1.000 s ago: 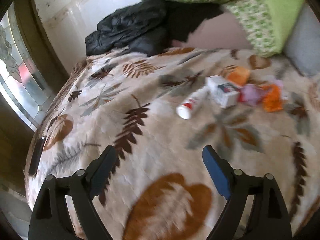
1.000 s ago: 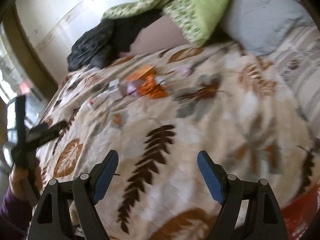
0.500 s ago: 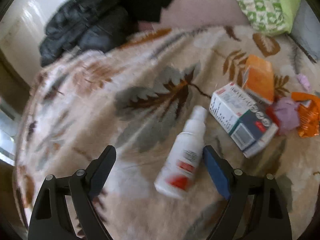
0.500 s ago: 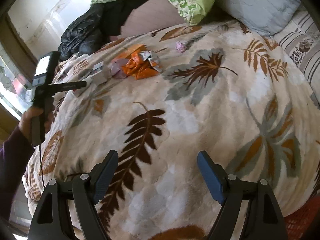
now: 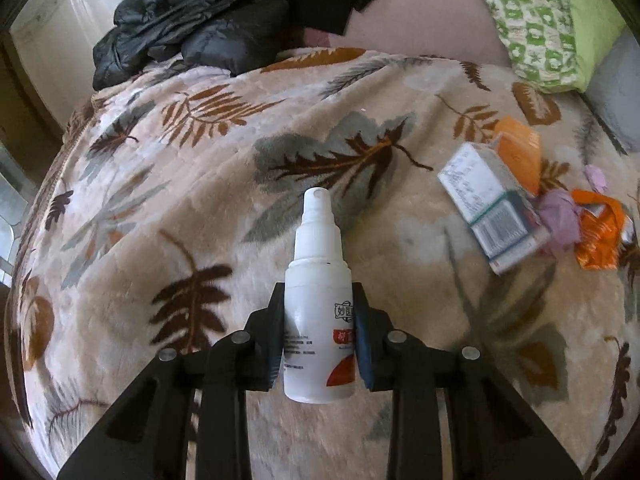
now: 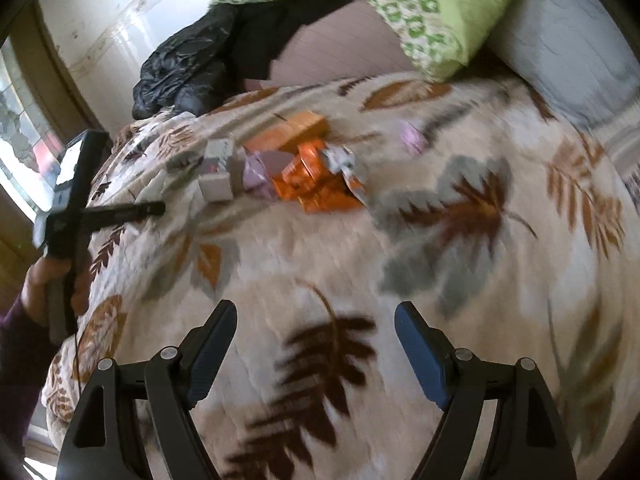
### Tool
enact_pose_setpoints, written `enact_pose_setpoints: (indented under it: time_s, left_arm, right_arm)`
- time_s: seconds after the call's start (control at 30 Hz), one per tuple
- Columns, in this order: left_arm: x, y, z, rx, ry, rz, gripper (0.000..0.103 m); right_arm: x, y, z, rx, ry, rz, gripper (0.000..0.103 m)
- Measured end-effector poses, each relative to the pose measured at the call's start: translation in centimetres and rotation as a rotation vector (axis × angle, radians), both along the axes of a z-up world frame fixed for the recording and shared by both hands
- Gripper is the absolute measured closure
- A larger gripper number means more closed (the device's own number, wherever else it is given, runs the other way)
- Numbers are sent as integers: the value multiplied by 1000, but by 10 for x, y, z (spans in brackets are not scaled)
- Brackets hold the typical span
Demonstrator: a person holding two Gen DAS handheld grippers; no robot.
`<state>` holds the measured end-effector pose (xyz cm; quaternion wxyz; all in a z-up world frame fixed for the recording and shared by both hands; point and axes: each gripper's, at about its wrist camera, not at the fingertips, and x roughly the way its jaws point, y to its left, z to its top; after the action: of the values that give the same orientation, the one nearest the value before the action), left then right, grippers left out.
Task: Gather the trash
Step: 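Grasp the white spray bottle with the left tool while the right tool grasps the orange snack wrapper, then carry the spray bottle and orange wrapper over to the red basket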
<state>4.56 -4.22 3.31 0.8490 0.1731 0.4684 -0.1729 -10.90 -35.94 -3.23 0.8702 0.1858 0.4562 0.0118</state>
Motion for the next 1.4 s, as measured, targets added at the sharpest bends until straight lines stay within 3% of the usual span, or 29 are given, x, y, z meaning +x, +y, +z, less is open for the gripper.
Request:
enact_pose_setpoints:
  time_s: [0.23, 0.47, 0.57, 0.83, 1.03, 1.4]
  left_arm:
    - [-45, -2, 14, -25, -55, -38, 74]
    - [-64, -7, 7, -33, -57, -45, 74]
    - [-68, -8, 4, -43, -41, -42, 74]
    - [-98, -4, 19, -53, -73, -42, 74]
    - [-126, 4, 36, -41, -85, 20, 74]
    - [-185, 10, 70, -53, -162, 41, 74]
  right_arm:
    - [66, -6, -7, -82, -17, 16, 19]
    - [111, -14, -26, -66, 16, 5, 19]
    - [115, -14, -33, -17, 28, 25, 35]
    - [57, -4, 1, 40, -20, 68, 39]
    - [11, -1, 11, 55, 4, 37, 39]
    - [-62, 7, 40, 64, -33, -30, 39]
